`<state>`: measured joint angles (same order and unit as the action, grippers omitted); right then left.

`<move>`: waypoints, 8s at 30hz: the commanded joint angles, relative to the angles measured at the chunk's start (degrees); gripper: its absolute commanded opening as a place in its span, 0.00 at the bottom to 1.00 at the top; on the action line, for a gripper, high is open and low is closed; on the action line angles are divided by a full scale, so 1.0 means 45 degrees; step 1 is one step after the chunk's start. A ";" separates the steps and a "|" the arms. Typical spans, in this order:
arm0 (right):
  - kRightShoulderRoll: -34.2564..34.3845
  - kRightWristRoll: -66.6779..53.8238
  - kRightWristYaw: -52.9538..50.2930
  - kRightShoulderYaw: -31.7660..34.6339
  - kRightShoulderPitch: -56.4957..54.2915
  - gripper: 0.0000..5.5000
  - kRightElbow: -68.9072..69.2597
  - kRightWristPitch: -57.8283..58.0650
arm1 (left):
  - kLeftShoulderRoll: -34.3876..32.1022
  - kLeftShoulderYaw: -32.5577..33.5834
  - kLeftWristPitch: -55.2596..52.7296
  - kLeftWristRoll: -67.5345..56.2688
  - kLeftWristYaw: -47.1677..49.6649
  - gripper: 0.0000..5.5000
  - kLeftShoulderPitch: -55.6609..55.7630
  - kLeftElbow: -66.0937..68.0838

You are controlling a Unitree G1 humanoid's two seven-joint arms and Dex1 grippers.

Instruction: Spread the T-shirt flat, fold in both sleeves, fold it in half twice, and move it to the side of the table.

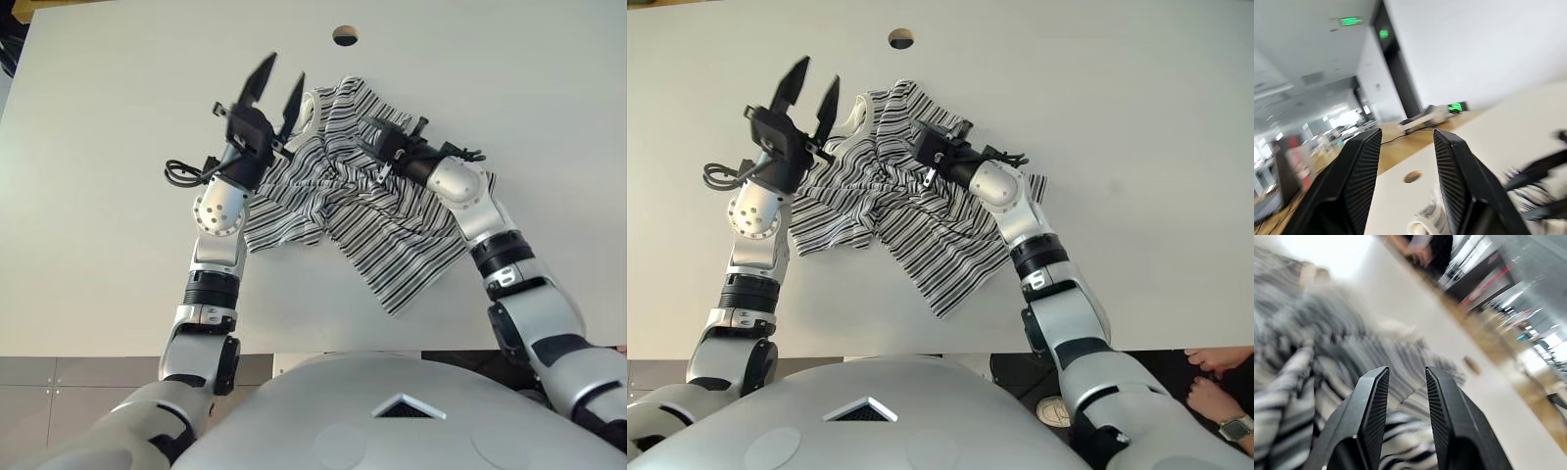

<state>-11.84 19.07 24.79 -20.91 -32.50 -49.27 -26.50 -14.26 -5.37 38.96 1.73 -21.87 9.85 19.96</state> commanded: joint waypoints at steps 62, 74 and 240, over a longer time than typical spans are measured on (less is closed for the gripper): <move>-0.8003 -0.3744 0.7178 0.0953 0.6496 0.25 1.2950 0.2241 | -0.4767 0.1690 -0.6773 -0.3326 -0.1691 0.36 -0.1891 -0.1525; -0.7155 -0.4017 0.6965 0.1377 0.5546 0.25 1.1960 0.2129 | -0.4820 0.2441 -1.4747 -0.6389 -0.3720 0.36 -0.3826 -0.3959; -0.0137 -0.1292 0.1413 0.1150 -0.3577 0.16 -0.5048 0.4169 | 0.2550 0.2731 -1.4217 -0.8454 -0.1842 0.46 -0.0170 -0.4281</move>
<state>-11.44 11.59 32.86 -15.83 -47.73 -68.36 -9.85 -2.66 6.94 -24.70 -36.37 -30.64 8.55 0.24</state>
